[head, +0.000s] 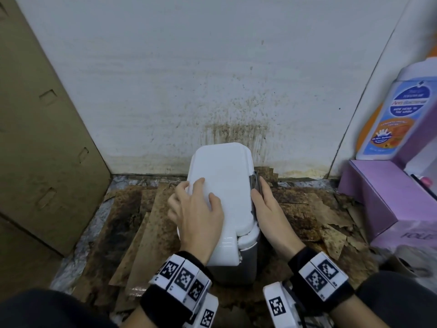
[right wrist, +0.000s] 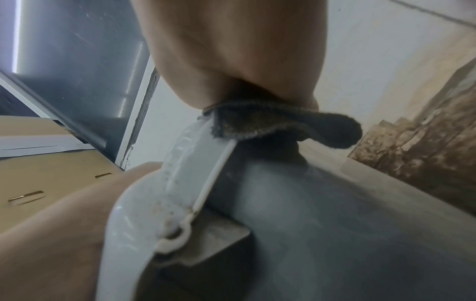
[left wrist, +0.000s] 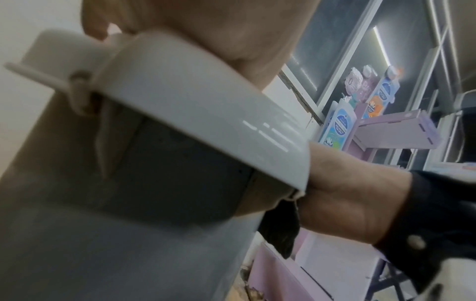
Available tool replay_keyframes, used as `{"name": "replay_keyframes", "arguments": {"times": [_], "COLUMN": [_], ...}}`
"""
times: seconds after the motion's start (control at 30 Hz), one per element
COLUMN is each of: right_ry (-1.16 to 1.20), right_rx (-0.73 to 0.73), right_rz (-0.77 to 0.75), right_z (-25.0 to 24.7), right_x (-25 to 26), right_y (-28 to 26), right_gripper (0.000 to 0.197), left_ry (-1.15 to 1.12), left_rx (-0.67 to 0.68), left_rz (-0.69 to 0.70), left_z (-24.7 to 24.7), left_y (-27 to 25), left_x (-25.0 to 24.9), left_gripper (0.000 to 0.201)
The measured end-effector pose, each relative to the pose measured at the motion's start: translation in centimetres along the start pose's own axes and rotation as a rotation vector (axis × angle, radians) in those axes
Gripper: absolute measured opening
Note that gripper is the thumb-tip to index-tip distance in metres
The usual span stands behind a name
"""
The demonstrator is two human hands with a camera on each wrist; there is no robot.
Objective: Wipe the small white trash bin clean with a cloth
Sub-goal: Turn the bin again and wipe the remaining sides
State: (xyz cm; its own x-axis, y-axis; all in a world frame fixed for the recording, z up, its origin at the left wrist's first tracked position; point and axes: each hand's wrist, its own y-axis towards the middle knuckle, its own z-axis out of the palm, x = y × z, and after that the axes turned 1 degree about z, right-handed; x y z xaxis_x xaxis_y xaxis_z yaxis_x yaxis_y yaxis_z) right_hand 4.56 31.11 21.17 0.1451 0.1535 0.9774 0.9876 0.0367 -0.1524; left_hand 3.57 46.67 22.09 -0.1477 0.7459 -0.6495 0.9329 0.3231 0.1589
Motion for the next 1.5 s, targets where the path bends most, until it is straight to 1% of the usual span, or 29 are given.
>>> {"name": "replay_keyframes", "arguments": {"times": [0.13, 0.2, 0.3, 0.37, 0.43, 0.5, 0.6, 0.67, 0.7, 0.83, 0.97, 1.07, 1.17, 1.27, 1.37, 1.5], "right_ry": [0.051, 0.068, 0.08, 0.08, 0.067, 0.078, 0.078, 0.012, -0.022, -0.058, -0.039, -0.012, -0.006, -0.001, 0.06, 0.106], "right_rx": [0.012, 0.009, 0.02, 0.023, 0.024, 0.021, -0.004, -0.058, -0.079, -0.13, -0.196, -0.286, -0.371, -0.411, -0.423, -0.411], "right_rz": [-0.008, -0.037, -0.081, -0.098, -0.1, -0.106, -0.114, -0.132, -0.14, -0.157, -0.165, -0.193, -0.217, -0.194, -0.149, -0.071], "right_z": [-1.3, -2.0, -2.7, -2.7, -2.6, -2.3, -1.6, -1.3, -1.2, -0.7, 0.1, 1.0, 2.3, 3.1, 3.2, 3.0], "right_x": [-0.5, -0.8, -1.1, -1.3, -1.5, -1.4, -1.3, -1.6, -1.8, -2.3, -2.3, -2.1, -1.7, -1.5, -1.8, -2.2], "right_y": [0.0, -0.1, -0.1, -0.2, -0.1, -0.1, 0.2, 0.3, 0.4, 0.4, -0.6, -1.8, -3.0, -3.3, -2.9, -2.5], "right_gripper": [0.076, 0.081, 0.075, 0.068, 0.064, 0.066, 0.08, 0.093, 0.097, 0.094, 0.096, 0.099, 0.104, 0.112, 0.118, 0.118], "left_ry": [-0.106, -0.137, -0.192, -0.172, -0.195, -0.26, -0.286, -0.333, -0.361, -0.469, -0.478, -0.548, -0.606, -0.595, -0.561, -0.522], "left_rx": [0.152, 0.185, 0.197, 0.217, 0.268, 0.321, 0.355, 0.357, 0.359, 0.35, 0.343, 0.379, 0.433, 0.481, 0.501, 0.491], "left_rz": [0.006, 0.027, 0.049, 0.006, -0.071, -0.111, -0.073, -0.043, -0.03, 0.01, 0.081, 0.109, 0.096, 0.1, 0.125, 0.131], "left_z": [-0.2, -0.2, -0.2, -0.1, 0.1, 0.4, 0.9, 0.8, 0.6, -0.1, -0.7, -1.5, -2.0, -1.9, -1.2, -0.6], "left_y": [0.6, 1.0, 1.3, 1.4, 1.6, 1.9, 2.3, 2.3, 2.3, 1.9, 2.4, 3.2, 4.0, 4.6, 4.8, 5.2], "left_x": [-0.1, 0.4, 1.2, 1.7, 2.3, 2.9, 3.6, 3.6, 3.5, 3.4, 3.4, 3.6, 4.1, 4.5, 4.5, 4.0], "left_gripper": [0.046, 0.048, 0.053, 0.061, 0.072, 0.078, 0.08, 0.078, 0.075, 0.066, 0.064, 0.061, 0.065, 0.066, 0.062, 0.059]}}
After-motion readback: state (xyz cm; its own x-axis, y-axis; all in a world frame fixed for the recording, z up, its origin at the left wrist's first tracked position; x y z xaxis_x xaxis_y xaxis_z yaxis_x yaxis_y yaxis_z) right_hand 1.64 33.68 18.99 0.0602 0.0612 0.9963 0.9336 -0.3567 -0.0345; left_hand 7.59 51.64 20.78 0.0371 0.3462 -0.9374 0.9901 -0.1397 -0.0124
